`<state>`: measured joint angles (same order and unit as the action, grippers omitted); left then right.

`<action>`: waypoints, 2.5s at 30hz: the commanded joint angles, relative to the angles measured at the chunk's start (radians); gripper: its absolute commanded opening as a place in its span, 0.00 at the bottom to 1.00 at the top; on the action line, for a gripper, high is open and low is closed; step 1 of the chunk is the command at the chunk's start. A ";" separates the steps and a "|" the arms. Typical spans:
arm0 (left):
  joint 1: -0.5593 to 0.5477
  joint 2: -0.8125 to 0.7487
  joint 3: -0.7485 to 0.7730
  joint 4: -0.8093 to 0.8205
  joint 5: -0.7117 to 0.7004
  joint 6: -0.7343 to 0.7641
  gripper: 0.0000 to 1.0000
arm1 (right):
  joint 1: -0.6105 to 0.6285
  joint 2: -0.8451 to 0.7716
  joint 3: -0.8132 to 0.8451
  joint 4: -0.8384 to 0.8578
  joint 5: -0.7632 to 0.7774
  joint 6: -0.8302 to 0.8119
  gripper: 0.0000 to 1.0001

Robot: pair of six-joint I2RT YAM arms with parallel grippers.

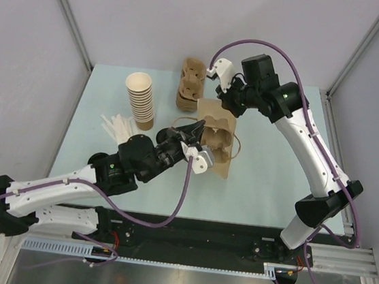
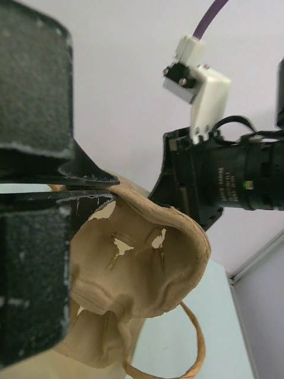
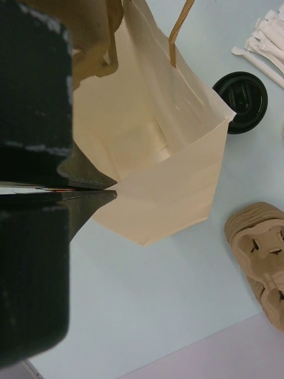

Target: Pack the takeout coffee

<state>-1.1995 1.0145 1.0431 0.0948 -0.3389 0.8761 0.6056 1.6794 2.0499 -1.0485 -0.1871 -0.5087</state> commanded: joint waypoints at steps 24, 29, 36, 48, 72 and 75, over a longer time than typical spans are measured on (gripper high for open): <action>0.241 0.300 0.175 -0.179 0.159 -0.209 0.00 | -0.033 -0.027 -0.031 0.030 -0.109 0.005 0.00; 0.250 0.289 0.242 -0.237 0.204 -0.253 0.00 | -0.088 0.009 0.053 -0.056 -0.198 0.062 0.00; 0.245 0.225 0.265 -0.279 0.239 -0.249 0.00 | -0.128 0.013 0.093 -0.149 -0.342 0.153 0.00; 0.163 0.208 0.097 -0.098 0.143 -0.059 0.00 | -0.129 0.006 0.029 -0.145 -0.402 0.164 0.00; 0.376 0.463 0.233 -0.161 0.328 -0.092 0.00 | -0.193 0.152 0.154 -0.081 -0.426 0.130 0.00; 0.388 0.509 0.276 -0.193 0.325 -0.100 0.00 | -0.201 0.163 0.162 -0.082 -0.431 0.121 0.00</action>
<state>-0.8280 1.4822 1.2327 -0.0669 -0.0696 0.8120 0.4171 1.8271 2.1662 -1.1446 -0.5919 -0.3679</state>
